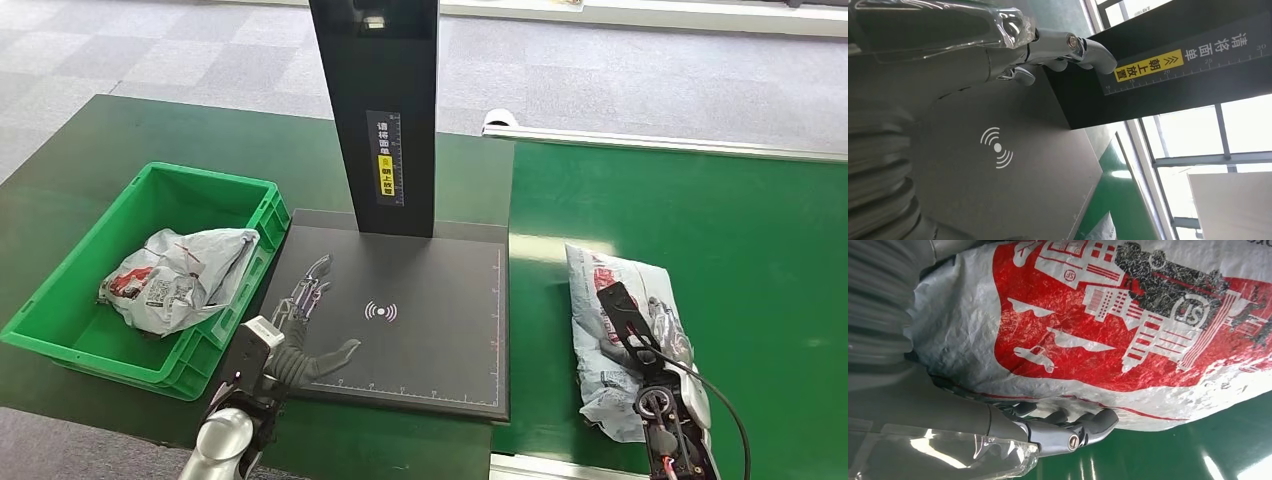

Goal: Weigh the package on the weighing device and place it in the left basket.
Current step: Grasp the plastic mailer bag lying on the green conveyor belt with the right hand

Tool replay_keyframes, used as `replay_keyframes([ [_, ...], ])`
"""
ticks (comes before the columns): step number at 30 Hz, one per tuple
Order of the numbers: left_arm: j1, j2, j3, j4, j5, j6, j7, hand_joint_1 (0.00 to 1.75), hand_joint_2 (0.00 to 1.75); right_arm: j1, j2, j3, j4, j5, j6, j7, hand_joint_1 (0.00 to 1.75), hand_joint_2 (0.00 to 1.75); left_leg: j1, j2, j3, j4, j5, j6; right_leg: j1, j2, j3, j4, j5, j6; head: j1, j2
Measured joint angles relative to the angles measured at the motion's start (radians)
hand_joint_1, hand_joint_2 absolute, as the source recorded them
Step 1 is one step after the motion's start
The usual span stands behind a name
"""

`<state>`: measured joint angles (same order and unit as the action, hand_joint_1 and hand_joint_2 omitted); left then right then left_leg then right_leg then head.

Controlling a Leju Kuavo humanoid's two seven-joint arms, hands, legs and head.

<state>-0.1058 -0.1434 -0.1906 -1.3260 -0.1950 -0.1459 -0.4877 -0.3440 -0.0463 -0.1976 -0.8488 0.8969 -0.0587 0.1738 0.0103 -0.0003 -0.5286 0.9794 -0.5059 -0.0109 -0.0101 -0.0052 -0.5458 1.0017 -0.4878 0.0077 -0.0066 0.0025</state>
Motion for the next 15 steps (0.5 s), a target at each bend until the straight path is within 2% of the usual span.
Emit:
replay_keyframes([
  [1, 0.0, 0.0, 0.0, 0.0, 0.0, 0.0, 0.0, 0.0, 1.75, 0.0, 0.002, -0.003, 0.0, 0.003, 0.005, -0.001, 1.74, 1.75, 0.0, 0.0, 0.0, 0.0, 0.0, 0.0, 0.0, 0.0, 0.0, 0.0, 0.0, 0.0, 0.0, 0.0],
  [15, 0.004, 0.0, 0.003, -0.002, -0.003, 0.0, 0.001, 0.0, 1.75, -0.003, 0.031, -0.027, -0.038, 0.004, 0.04, -0.046, 1.75, 1.75, 0.0, 0.0, 0.0, 0.0, 0.0, 0.0, 0.0, 0.0, 0.0, 0.0, 0.0, 0.0, 0.0, 0.0],
])
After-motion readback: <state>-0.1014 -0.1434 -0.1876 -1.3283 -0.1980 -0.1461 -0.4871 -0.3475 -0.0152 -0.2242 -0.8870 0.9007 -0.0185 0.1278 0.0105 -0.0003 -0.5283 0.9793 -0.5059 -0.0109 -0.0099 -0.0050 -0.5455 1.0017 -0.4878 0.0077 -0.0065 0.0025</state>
